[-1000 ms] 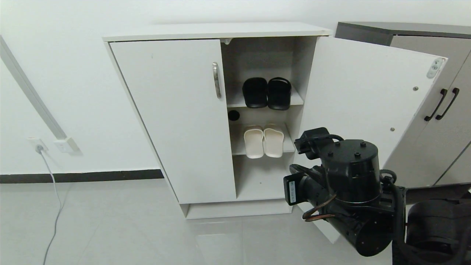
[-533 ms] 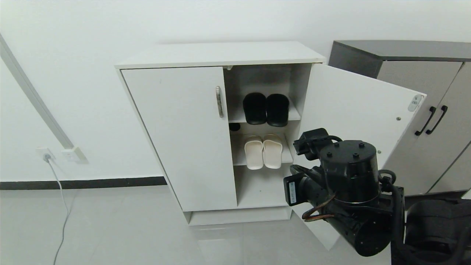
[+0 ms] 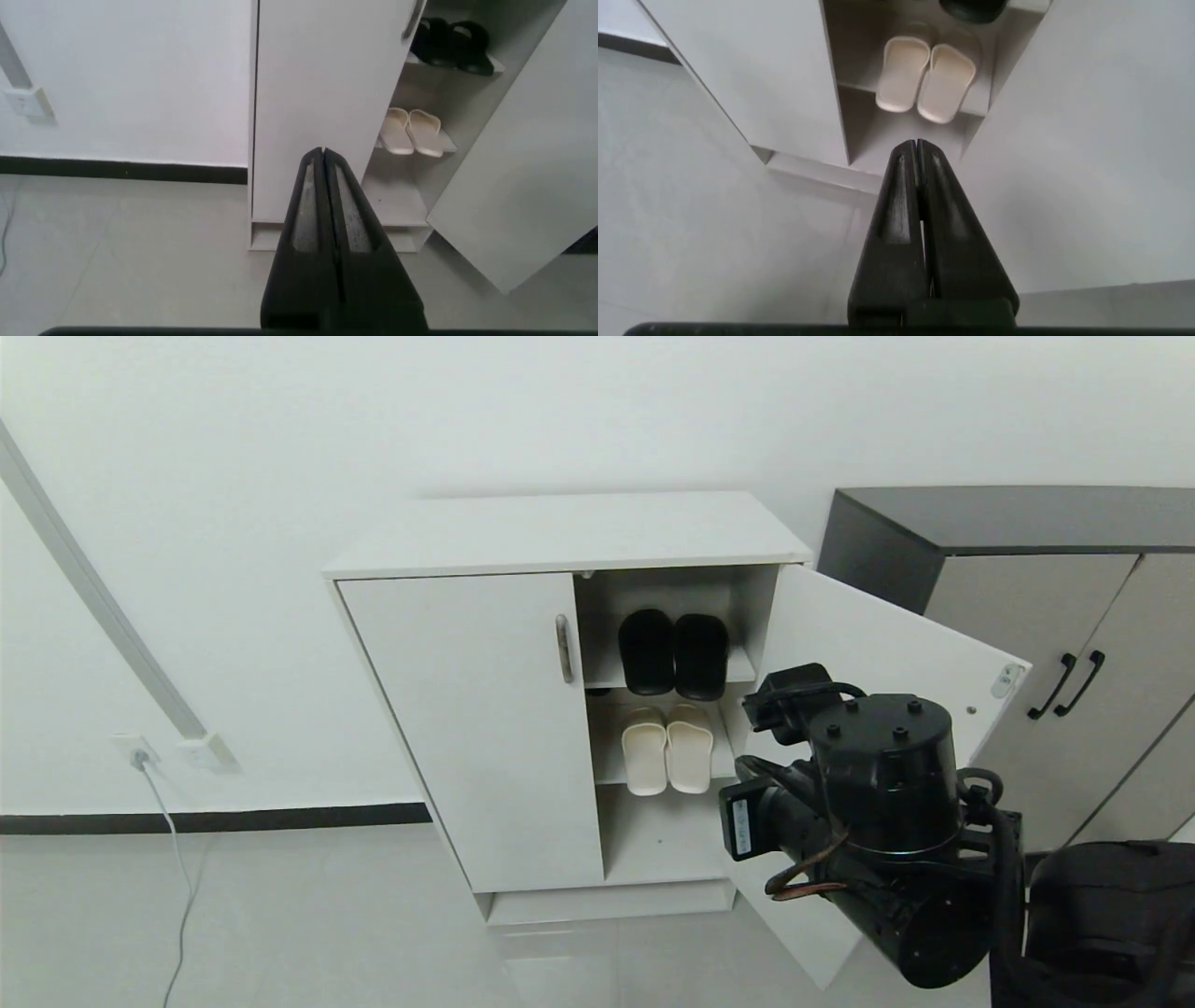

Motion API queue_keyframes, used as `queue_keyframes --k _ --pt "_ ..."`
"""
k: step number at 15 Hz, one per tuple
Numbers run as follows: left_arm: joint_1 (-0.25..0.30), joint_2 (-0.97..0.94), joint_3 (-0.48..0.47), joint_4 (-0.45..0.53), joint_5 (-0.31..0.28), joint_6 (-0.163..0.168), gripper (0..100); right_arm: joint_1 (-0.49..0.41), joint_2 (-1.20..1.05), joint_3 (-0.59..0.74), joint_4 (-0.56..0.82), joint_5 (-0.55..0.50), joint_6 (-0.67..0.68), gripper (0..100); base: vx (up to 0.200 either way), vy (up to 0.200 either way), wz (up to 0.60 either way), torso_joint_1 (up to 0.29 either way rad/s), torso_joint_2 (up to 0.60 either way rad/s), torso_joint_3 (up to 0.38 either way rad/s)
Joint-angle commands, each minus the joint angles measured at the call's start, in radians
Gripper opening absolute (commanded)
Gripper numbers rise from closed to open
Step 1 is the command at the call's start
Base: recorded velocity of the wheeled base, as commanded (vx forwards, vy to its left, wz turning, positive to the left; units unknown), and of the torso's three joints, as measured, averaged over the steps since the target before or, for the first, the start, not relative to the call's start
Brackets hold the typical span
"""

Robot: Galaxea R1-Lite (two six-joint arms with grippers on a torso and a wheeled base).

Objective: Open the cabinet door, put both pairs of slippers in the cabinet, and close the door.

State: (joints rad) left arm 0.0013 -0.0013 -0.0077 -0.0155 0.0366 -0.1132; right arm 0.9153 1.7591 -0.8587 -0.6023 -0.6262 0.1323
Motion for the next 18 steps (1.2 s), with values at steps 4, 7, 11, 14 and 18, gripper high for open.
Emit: queue_keyframes --k 4,7,11,14,18 --pt "0.0 0.001 0.0 0.0 0.0 -0.002 0 0.0 0.003 0.0 -0.001 0.0 0.001 0 0.0 0.0 0.0 0.178 -0.5 -0.321" --pt "0.0 0.001 0.0 0.002 0.0 -0.002 0 0.0 0.005 0.001 -0.001 0.0 0.001 0 0.0 0.0 0.0 0.202 -0.51 -0.318" --pt "0.0 0.001 0.0 0.002 0.0 -0.008 0 0.0 0.006 0.004 0.001 0.0 0.001 0 0.0 0.0 0.0 0.226 -0.54 -0.318" --pt "0.0 0.001 0.0 0.0 0.002 -0.011 0 0.0 0.006 0.007 -0.001 0.0 -0.005 0 0.0 0.0 0.0 0.246 -0.57 -0.326" --pt "0.0 0.001 0.0 0.002 0.002 -0.011 0 -0.003 0.005 0.009 -0.001 0.0 -0.005 0 0.0 0.0 0.0 0.259 -0.57 -0.316"
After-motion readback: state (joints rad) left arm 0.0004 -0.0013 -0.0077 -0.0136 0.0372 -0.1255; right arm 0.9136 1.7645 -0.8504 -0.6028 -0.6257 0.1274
